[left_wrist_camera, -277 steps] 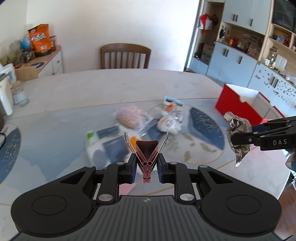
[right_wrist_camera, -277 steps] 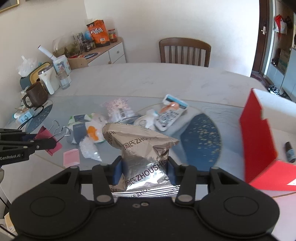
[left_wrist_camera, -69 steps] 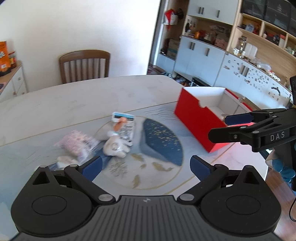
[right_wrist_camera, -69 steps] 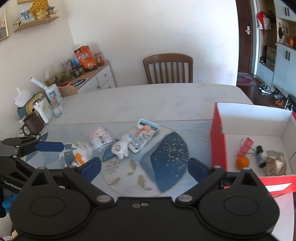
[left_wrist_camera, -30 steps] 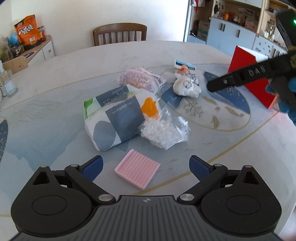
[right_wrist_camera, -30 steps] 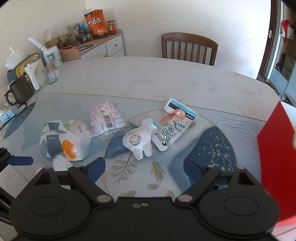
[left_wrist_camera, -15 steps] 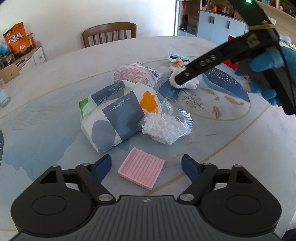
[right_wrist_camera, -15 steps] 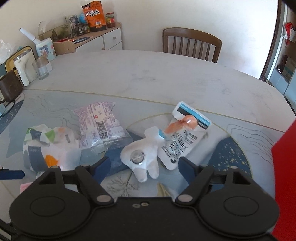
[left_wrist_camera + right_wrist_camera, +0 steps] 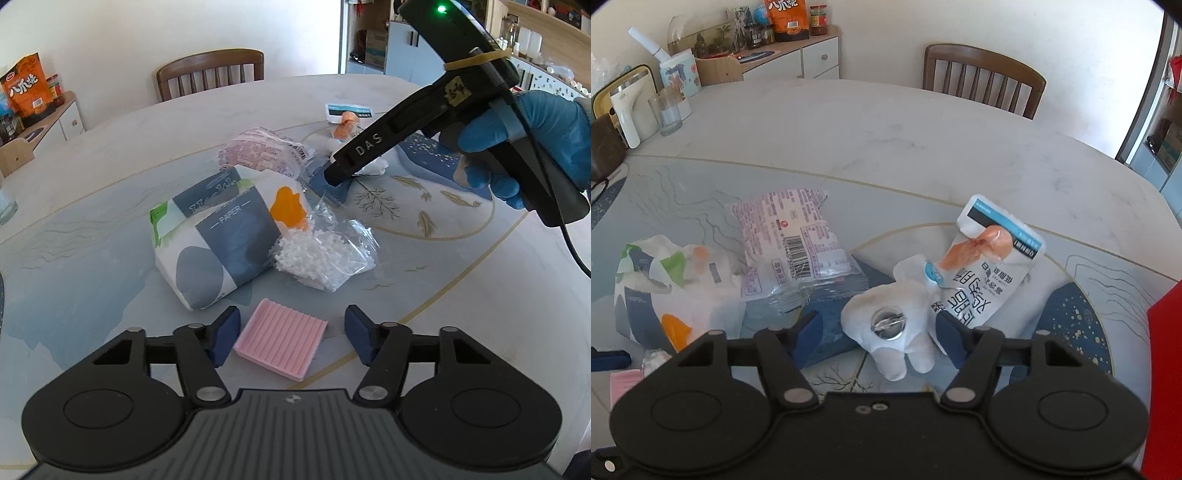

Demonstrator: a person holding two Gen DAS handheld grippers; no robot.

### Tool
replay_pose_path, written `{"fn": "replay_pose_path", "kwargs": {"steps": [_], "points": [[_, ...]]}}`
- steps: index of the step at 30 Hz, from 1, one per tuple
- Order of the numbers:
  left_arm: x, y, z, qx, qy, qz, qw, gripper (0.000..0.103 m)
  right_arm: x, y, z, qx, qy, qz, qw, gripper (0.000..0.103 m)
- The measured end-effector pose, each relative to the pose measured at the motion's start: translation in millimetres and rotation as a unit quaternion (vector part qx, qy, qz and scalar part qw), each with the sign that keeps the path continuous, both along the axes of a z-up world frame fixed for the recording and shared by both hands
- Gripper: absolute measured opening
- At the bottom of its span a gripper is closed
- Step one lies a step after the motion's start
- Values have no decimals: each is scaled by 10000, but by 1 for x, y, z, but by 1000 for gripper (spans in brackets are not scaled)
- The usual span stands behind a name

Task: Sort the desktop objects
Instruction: 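Grasp the pink ribbed pad with the left gripper while the right gripper grasps the white tooth plush, then carry the pink pad and the tooth plush with both grippers into the red box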

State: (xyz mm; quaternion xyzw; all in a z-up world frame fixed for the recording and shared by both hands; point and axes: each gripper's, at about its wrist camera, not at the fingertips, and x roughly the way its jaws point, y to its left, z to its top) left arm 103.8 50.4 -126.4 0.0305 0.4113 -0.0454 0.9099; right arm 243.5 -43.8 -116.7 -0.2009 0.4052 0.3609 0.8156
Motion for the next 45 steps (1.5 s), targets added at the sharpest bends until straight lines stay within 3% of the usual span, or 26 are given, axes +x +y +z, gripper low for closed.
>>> {"fn": "replay_pose_path", "kwargs": {"steps": [3,10,45], "points": [[1,-3,1,8,-6,-56,10000,51,1,0,-2,-36,1,-37,10000,58],[0,-3,1,-57,-6,-13,10000,47,4,-2,0,-55,9,-122,9999,49],[-19,-5,15,-464,5,568,9973,42,-44,-71,23,293,485,-107,9983,48]]}}
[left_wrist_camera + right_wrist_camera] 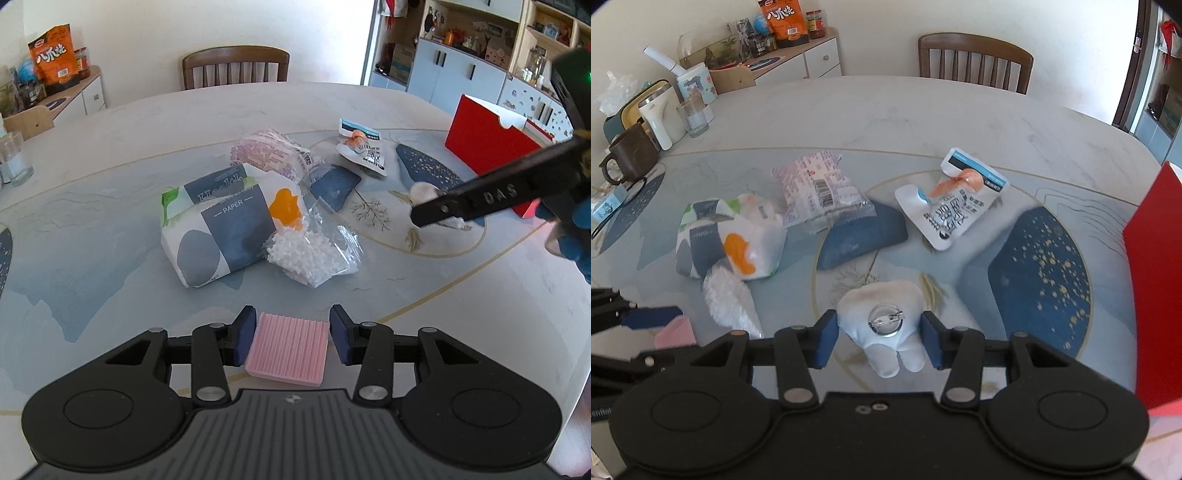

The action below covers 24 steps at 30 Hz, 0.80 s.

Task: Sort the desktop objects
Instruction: 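Carry the pink pad and the tooth plush with both grippers into the red box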

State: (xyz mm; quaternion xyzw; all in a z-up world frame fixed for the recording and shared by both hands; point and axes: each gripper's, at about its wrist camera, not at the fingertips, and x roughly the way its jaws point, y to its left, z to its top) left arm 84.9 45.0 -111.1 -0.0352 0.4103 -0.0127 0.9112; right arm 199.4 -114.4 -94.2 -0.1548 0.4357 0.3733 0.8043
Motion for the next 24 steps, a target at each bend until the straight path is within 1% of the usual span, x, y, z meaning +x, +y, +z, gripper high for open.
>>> {"fn": "replay_pose_path", "kwargs": {"steps": [7,14,24], "points": [[-4,-6,13,-128,-104,162,9997,42,-9,-19,9,52,6,-40,10000,48],[-8,-15,30,-266,-228,260,9990,42,-16,-41,24,209,-17,-64,9998,48],[-1,-41,60,-367,-488,247,9978,42,-20,-70,49,390,-74,-56,9992,48]]}}
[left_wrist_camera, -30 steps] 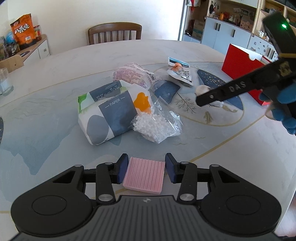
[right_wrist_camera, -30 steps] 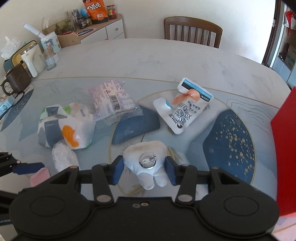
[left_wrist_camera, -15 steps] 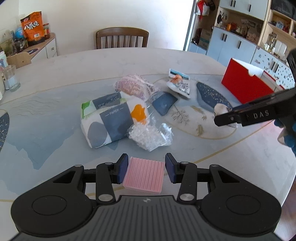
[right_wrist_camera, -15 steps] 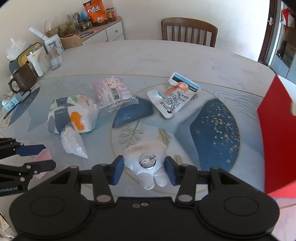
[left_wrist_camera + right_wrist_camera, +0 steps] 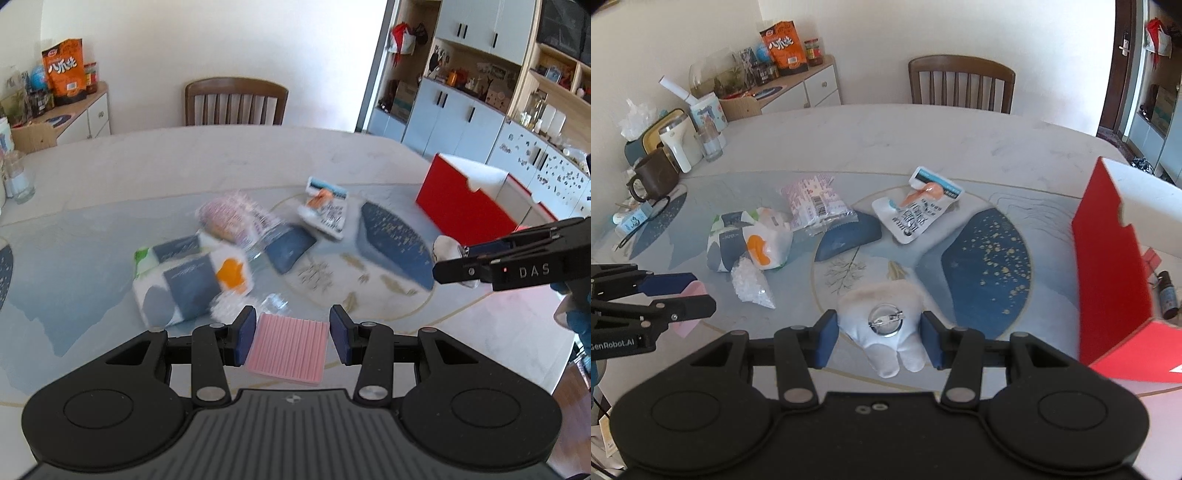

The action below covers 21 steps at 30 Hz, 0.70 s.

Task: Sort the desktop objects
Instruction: 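Carry the pink pad and the tooth plush with both grippers into the red box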

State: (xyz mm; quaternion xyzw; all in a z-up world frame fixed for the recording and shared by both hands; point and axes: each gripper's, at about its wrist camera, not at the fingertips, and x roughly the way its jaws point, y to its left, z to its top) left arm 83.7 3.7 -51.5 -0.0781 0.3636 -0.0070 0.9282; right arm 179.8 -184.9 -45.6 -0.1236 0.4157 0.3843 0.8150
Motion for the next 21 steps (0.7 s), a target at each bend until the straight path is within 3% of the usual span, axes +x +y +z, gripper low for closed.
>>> {"fn": "replay_pose_path", "kwargs": {"steps": [21], "points": [[50,-72,37,7,-476,-292,9984,42,46,-72,51,394,-424,-236,9980,48]]}}
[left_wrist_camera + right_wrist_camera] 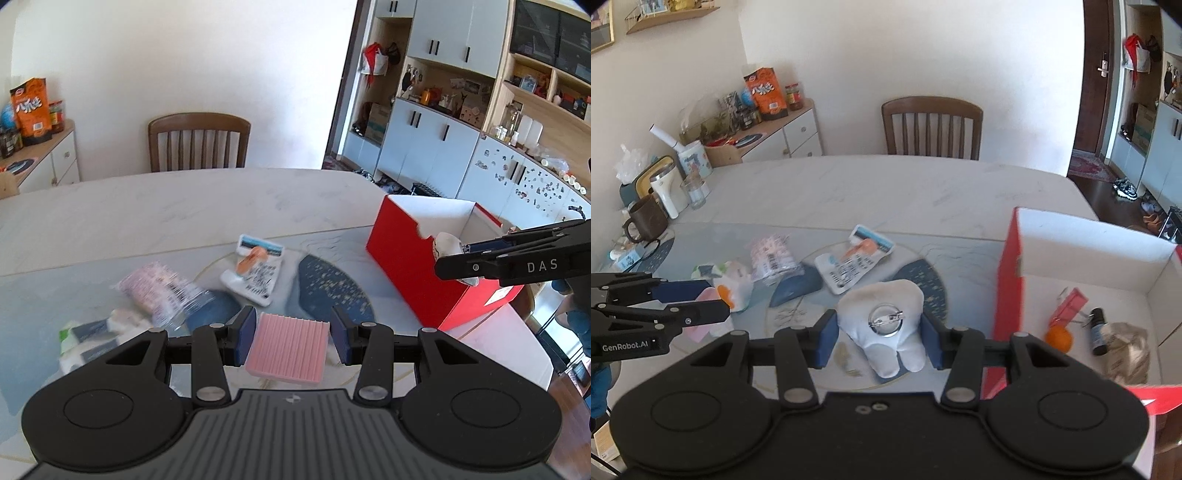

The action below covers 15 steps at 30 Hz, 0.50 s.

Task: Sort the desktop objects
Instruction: 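Carry the pink pad and the tooth plush with both grippers into the red box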

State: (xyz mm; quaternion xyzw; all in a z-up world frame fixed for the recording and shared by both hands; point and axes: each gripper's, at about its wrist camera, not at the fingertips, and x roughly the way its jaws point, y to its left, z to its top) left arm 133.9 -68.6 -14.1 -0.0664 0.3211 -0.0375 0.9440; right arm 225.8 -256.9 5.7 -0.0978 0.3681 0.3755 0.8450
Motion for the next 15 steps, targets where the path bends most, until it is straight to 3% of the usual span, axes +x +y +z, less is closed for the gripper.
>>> {"fn": "replay_pose_path", "kwargs": {"steps": [15], "points": [[45,-65,15,127,-158,-394,9990,42,45,-58,6,64,-143,-333,9993,48]]}}
